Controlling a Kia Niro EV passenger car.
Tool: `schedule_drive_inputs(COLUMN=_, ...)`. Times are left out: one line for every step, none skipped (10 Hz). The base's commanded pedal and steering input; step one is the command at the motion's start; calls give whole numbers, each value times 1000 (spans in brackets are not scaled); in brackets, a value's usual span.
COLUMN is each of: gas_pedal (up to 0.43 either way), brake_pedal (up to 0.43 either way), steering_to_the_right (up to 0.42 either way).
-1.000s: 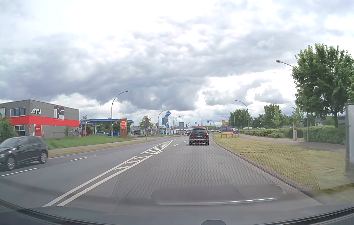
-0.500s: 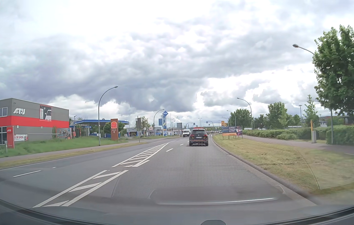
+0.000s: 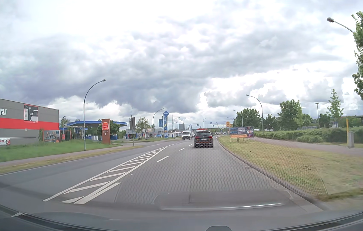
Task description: Follow the waypoints while adhering to traffic rules and regulations
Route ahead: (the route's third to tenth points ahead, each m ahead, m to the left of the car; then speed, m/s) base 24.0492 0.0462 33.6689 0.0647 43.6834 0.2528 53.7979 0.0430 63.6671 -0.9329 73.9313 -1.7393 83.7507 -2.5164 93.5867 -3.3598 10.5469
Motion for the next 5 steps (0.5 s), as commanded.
schedule_drive_inputs(gas_pedal=169, brake_pedal=0, steering_to_the_right=4)
schedule_drive_inputs(gas_pedal=169, brake_pedal=0, steering_to_the_right=4)
schedule_drive_inputs(gas_pedal=169, brake_pedal=0, steering_to_the_right=4)
schedule_drive_inputs(gas_pedal=169, brake_pedal=0, steering_to_the_right=4)
schedule_drive_inputs(gas_pedal=169, brake_pedal=0, steering_to_the_right=4)
